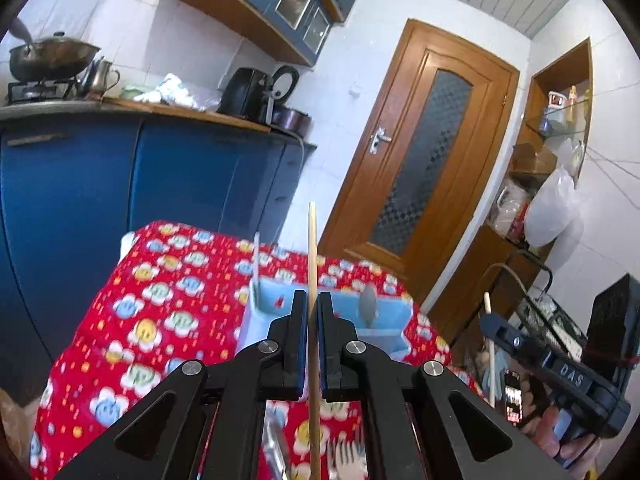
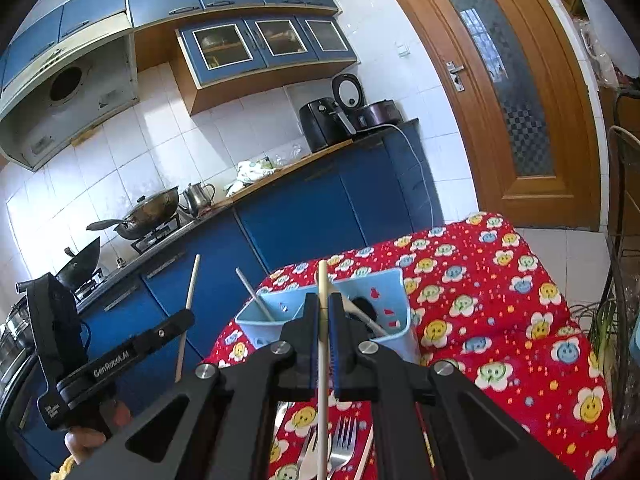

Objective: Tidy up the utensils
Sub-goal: 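Carry both wooden chopsticks over the blue box and release them inside with both tools, then withdraw both tools from the box, lowering the left tool over the metal tongs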

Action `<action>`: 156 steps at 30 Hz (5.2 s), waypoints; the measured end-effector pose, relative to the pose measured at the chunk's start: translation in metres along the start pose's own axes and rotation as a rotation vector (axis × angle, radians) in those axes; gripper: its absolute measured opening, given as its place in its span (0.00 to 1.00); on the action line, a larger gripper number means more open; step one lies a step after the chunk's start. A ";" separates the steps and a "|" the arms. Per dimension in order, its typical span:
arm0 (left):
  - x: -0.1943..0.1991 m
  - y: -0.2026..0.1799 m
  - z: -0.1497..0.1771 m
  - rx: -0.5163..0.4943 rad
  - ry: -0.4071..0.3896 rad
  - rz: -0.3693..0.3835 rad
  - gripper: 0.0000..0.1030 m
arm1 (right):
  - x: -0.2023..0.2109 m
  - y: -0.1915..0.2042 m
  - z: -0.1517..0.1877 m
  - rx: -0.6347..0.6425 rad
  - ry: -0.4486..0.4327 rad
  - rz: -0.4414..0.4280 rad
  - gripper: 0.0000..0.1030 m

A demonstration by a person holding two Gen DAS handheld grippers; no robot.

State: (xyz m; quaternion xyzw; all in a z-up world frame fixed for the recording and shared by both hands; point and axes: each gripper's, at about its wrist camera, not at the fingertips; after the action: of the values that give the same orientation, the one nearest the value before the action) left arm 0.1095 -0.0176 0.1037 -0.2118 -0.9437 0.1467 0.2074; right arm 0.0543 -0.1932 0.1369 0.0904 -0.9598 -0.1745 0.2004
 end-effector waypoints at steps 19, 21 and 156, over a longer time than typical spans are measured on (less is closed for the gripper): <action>-0.061 -0.006 -0.047 -0.041 -0.246 -0.111 0.04 | -0.040 -0.013 -0.042 0.003 -0.076 -0.029 0.06; -0.067 -0.006 -0.047 -0.051 -0.268 -0.135 0.04 | -0.047 -0.013 -0.049 0.011 -0.098 -0.025 0.06; 0.009 0.000 0.091 -0.068 0.466 -0.176 0.32 | 0.041 -0.013 0.074 -0.003 0.205 0.143 0.39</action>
State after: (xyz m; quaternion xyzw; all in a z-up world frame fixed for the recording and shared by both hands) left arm 0.0605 -0.0311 0.0271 -0.1636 -0.8896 0.0437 0.4241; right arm -0.0127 -0.1935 0.0827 0.0390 -0.9379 -0.1511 0.3097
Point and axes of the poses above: each gripper's, at about its wrist camera, not at the fingertips, and x roughly against the way its jaws point, y to its left, z to its underside, and after that the axes turned 1 degree about z, right-handed
